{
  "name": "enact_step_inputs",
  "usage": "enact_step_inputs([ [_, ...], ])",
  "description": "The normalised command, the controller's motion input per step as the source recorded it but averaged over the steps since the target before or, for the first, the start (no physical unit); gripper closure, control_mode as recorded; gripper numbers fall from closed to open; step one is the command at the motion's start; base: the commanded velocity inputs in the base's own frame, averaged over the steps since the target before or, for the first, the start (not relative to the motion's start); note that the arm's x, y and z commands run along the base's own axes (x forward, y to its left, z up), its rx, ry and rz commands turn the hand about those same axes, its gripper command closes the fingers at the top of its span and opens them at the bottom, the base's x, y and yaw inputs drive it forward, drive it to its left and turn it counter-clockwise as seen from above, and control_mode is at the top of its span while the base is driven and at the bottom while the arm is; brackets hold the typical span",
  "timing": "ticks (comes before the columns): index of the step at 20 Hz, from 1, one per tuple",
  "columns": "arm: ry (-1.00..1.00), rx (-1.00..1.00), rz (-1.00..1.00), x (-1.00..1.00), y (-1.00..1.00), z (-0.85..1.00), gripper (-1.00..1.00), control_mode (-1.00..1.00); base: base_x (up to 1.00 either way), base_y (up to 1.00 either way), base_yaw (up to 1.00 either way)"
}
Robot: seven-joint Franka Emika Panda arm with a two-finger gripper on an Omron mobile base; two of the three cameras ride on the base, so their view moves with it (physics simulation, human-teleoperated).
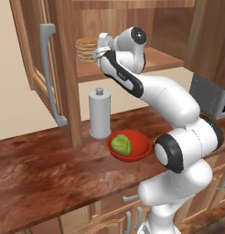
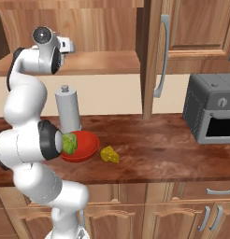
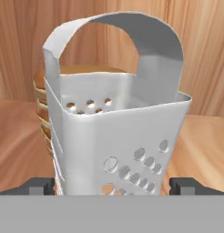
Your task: Pick the cheese from the fridge and the cheese grater from the cabinet and place them next to the salad bowl.
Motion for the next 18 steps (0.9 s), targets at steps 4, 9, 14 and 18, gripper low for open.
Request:
enact_step_inputs([
  [4,0.00,0.00,-0.01,0.22,0.09,0.00,-1.00,-1.00,0.00,0.00,0.00],
  [9,0.00,0.00,0.00,0.00,0.02,0.00,-1.00,-1.00,0.00,0.00,0.00],
  [14,0.00,0.00,0.00,0.00,0.00,0.00,1.00,-1.00,0.00,0.00,0.00],
  [18,0.00,0.00,0.00,0.00,0.00,0.00,1.00,-1.00,0.00,0.00,0.00],
])
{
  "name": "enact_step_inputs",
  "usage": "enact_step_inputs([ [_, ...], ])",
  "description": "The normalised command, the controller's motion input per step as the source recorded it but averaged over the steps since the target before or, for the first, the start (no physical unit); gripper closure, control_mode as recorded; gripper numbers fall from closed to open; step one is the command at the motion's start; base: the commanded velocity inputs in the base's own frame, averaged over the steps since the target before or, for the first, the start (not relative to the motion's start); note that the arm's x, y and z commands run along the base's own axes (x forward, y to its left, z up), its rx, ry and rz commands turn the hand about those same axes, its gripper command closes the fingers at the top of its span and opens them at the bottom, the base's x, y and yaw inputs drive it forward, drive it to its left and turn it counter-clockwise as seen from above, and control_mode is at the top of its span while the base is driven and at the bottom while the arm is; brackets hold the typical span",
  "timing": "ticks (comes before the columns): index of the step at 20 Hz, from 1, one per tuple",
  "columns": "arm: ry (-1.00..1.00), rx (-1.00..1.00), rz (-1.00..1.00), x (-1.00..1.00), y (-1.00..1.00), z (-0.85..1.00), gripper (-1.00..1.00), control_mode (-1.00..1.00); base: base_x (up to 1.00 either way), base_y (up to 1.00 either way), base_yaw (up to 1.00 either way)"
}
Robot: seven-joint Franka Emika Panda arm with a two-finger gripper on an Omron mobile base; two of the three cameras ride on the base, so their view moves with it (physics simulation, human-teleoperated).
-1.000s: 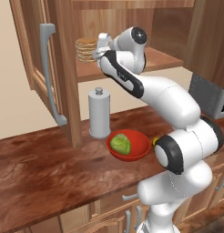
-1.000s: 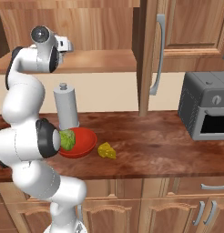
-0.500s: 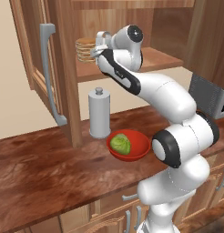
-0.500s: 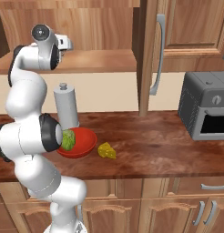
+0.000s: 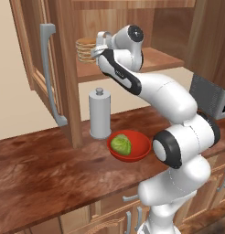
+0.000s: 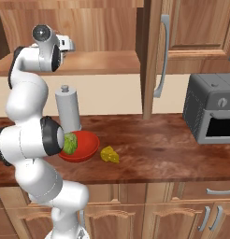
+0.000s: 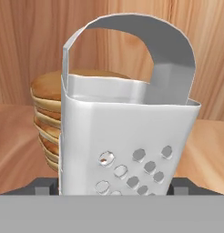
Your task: Pick the cheese from the fridge and the cheese grater from the cabinet and place them next to the salad bowl.
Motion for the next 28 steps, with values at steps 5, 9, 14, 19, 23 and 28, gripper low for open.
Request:
enact_step_inputs([
  [5,0.00,0.00,0.00,0.00,0.00,0.00,1.00,-1.00,0.00,0.00,0.00],
  [9,-0.04,0.00,0.00,-0.44,-0.07,0.00,1.00,-1.00,0.00,0.00,0.00],
  [14,-0.11,0.03,0.00,-1.00,-0.38,0.00,1.00,-1.00,0.00,0.00,0.00],
  [19,-0.06,0.00,0.00,-1.00,-0.34,0.00,1.00,-1.00,0.00,0.00,0.00],
  [23,0.02,0.00,0.00,-1.00,-0.11,0.12,1.00,-1.00,0.00,0.00,0.00],
  [28,0.10,-0.02,0.00,-0.93,-0.01,0.34,1.00,-1.00,0.00,0.00,0.00],
])
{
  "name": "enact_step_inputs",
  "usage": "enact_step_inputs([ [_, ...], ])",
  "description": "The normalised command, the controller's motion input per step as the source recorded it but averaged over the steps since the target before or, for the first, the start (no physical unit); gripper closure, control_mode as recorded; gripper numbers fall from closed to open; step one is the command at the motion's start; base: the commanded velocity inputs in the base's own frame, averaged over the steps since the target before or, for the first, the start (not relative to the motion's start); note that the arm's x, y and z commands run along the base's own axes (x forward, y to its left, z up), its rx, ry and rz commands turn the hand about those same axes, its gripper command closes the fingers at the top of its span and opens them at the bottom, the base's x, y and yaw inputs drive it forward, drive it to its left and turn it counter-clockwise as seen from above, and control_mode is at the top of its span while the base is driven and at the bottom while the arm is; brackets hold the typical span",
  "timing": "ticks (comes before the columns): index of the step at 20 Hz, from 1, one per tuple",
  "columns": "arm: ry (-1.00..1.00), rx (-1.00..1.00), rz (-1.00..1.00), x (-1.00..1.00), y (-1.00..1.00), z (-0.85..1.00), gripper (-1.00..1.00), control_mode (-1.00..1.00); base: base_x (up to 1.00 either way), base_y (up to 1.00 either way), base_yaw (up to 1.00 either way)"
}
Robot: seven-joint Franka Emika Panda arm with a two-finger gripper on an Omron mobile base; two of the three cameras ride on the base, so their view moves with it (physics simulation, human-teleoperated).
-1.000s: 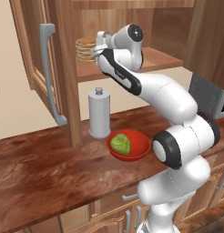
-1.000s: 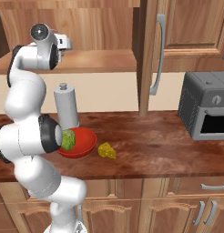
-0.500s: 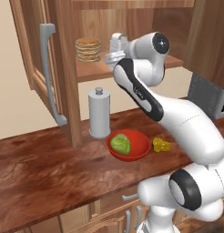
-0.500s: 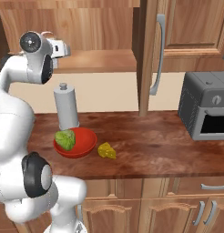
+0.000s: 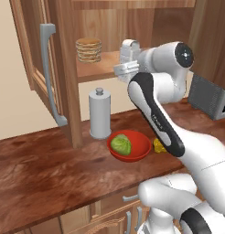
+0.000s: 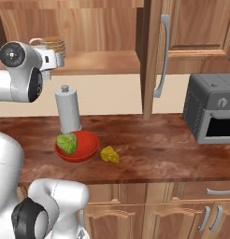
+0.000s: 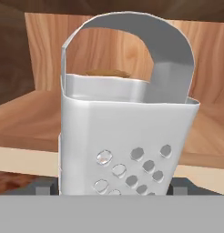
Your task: Pick the cheese from the fridge and the cheese grater from the cabinet and place them next to the salad bowl.
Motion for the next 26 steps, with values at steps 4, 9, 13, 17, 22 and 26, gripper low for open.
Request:
enact_step_inputs([
  [4,0.19,-0.08,0.00,-0.72,0.00,0.07,1.00,-1.00,0.00,0.00,0.00],
  [9,0.20,-0.11,0.00,-0.53,0.00,-0.03,1.00,-1.00,0.00,0.00,0.00],
  [13,0.00,0.00,0.00,-0.43,0.01,-0.19,1.00,-1.00,0.00,0.00,0.00],
  [17,-0.07,0.00,0.01,-0.60,0.00,-0.48,1.00,-1.00,0.00,0.00,0.00],
  [22,-0.04,0.00,0.00,-0.35,0.08,-0.82,1.00,-1.00,0.00,0.00,0.00],
  [26,0.00,0.00,0.00,-0.09,0.16,-0.80,1.00,-1.00,0.00,0.00,0.00],
])
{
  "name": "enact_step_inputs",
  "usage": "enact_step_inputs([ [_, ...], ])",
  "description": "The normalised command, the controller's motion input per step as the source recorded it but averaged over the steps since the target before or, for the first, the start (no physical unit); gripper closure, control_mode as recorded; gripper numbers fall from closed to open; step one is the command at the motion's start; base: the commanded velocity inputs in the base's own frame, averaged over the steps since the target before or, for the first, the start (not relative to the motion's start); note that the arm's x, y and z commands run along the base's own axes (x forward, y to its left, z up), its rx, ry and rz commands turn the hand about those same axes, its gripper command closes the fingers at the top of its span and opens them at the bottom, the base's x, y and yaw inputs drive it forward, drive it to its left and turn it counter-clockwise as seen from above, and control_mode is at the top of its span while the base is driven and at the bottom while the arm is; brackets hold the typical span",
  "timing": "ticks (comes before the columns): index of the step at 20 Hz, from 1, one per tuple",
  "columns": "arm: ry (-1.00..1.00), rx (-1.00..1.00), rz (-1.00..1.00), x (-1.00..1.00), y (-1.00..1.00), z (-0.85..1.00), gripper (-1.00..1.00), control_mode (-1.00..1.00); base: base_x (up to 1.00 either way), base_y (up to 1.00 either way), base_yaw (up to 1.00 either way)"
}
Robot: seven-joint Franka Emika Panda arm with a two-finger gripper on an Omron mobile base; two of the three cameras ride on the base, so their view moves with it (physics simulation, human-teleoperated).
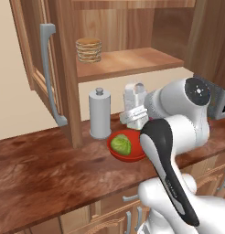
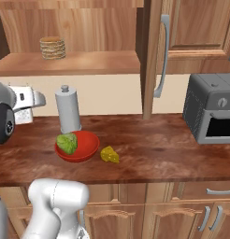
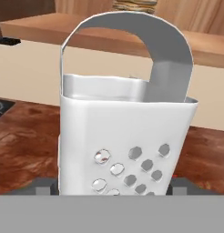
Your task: Pick the cheese from the fridge and the cheese grater from the cabinet and place them next to the salad bowl.
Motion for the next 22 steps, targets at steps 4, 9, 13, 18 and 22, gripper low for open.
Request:
enact_step_inputs([
  [4,0.01,0.00,0.00,-0.02,0.24,-0.74,1.00,-1.00,0.00,0.00,0.00],
  [9,0.02,0.00,0.00,0.00,0.38,-0.42,1.00,-1.00,0.00,0.00,0.00],
  [13,0.00,0.00,-0.04,0.02,0.51,-0.10,1.00,-1.00,0.00,0.00,0.00],
  [18,0.00,0.00,-0.11,0.19,0.31,-0.05,1.00,-1.00,0.00,0.00,0.00],
  [22,0.00,0.06,-0.17,0.24,0.03,0.00,1.00,-1.00,0.00,0.00,0.00],
])
